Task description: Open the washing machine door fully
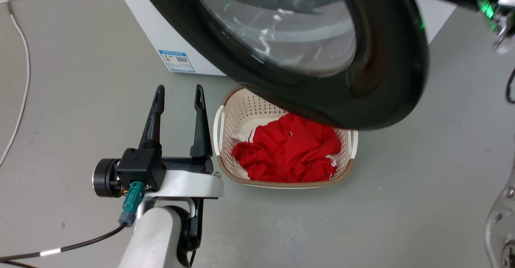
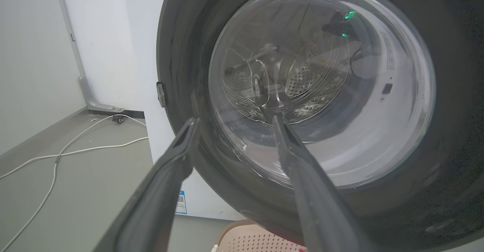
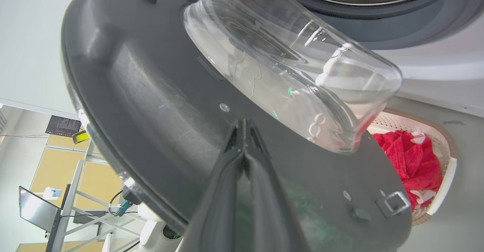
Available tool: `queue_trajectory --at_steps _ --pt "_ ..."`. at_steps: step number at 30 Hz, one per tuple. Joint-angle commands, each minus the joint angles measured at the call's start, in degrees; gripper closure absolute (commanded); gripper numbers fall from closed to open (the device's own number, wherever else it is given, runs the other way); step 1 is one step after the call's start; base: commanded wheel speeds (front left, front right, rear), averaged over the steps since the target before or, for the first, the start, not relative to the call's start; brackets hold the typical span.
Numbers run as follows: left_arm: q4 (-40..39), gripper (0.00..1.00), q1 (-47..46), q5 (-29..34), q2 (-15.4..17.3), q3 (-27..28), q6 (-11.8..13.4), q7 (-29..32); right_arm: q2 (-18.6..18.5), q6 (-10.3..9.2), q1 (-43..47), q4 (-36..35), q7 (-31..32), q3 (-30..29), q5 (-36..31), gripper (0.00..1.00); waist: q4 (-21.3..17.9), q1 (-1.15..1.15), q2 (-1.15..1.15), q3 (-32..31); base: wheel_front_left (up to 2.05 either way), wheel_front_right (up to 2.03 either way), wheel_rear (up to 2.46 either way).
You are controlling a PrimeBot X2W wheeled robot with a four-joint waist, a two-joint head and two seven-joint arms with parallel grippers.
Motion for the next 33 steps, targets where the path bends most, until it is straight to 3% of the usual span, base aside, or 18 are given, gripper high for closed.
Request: queue_trajectory --at_steps 1,12,20,33 --pt "0.57 0.0 1.3 0.29 0.03 0.3 -0.53 -0.15 1.97 -0.01 2.93 -1.03 0.81 -0.29 0.8 1.0 -0.33 0.0 0.0 -2.2 0.0 0.0 0.0" --pt "2.72 0.0 4.48 0.39 0.02 1.33 -2.74 -0.15 5.16 -0.01 14.74 -4.39 -0.98 1.54 6.32 1.0 0.25 0.0 0.0 -8.37 0.0 0.0 0.0" --pt "3.29 0.0 6.36 0.44 0.02 1.79 -3.76 -0.15 5.17 -0.01 23.57 -6.17 -8.76 12.63 18.36 1.0 1.13 0.0 0.0 -11.2 0.0 0.0 0.0" --pt "3.76 0.0 7.56 0.13 0.02 2.03 -3.89 -0.15 5.21 0.0 29.57 -11.14 -22.01 26.34 27.75 1.0 1.04 0.0 0.0 -12.84 0.0 0.0 0.0"
